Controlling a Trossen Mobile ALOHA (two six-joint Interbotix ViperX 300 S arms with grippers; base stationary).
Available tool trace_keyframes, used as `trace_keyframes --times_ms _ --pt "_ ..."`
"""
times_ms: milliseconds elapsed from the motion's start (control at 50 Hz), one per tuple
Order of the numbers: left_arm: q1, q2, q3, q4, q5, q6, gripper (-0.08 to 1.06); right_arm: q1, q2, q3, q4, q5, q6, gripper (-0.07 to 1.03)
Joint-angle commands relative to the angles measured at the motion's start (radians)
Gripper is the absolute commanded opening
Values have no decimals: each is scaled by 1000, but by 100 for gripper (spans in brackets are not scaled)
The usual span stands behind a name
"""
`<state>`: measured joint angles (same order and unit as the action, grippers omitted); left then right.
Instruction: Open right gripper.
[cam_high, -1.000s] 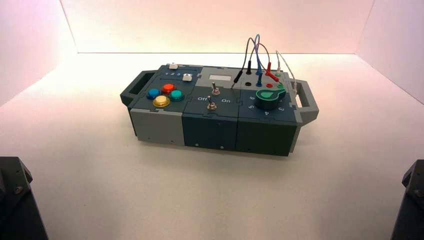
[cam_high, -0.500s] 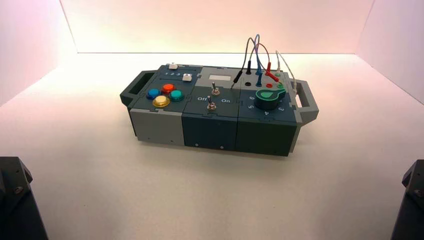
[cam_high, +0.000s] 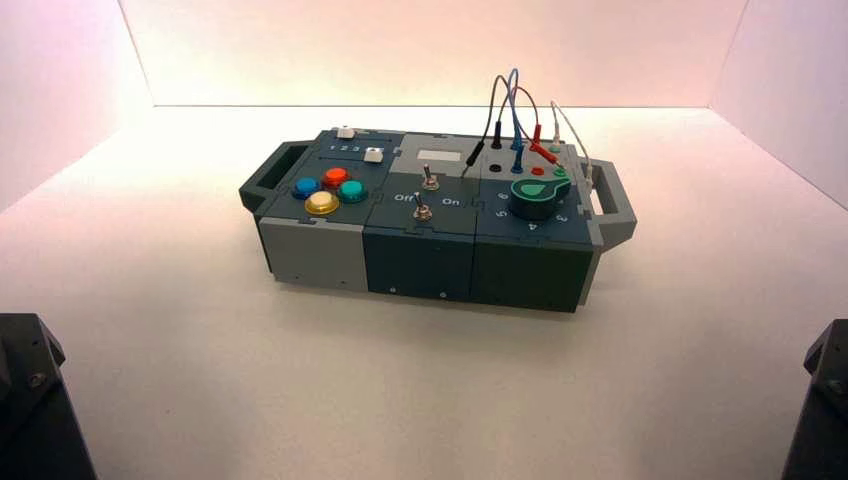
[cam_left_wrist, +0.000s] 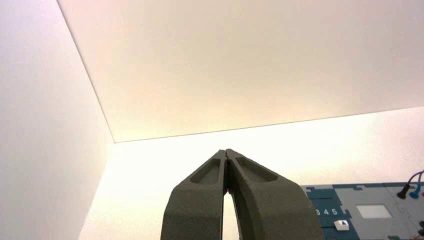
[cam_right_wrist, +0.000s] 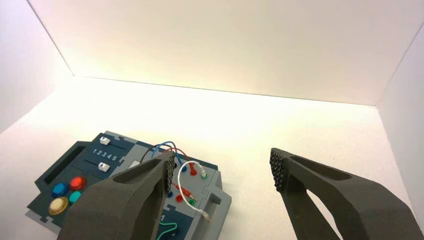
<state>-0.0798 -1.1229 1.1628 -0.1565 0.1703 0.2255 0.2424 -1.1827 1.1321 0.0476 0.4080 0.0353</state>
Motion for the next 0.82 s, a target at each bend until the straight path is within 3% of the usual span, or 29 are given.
trace_keyframes --times_ms 20,820 --pt "5 29 -20 3 -14 2 -3 2 21 -14 8 -11 3 99" --pt "5 38 -21 3 17 2 -3 2 63 -17 8 -3 0 99"
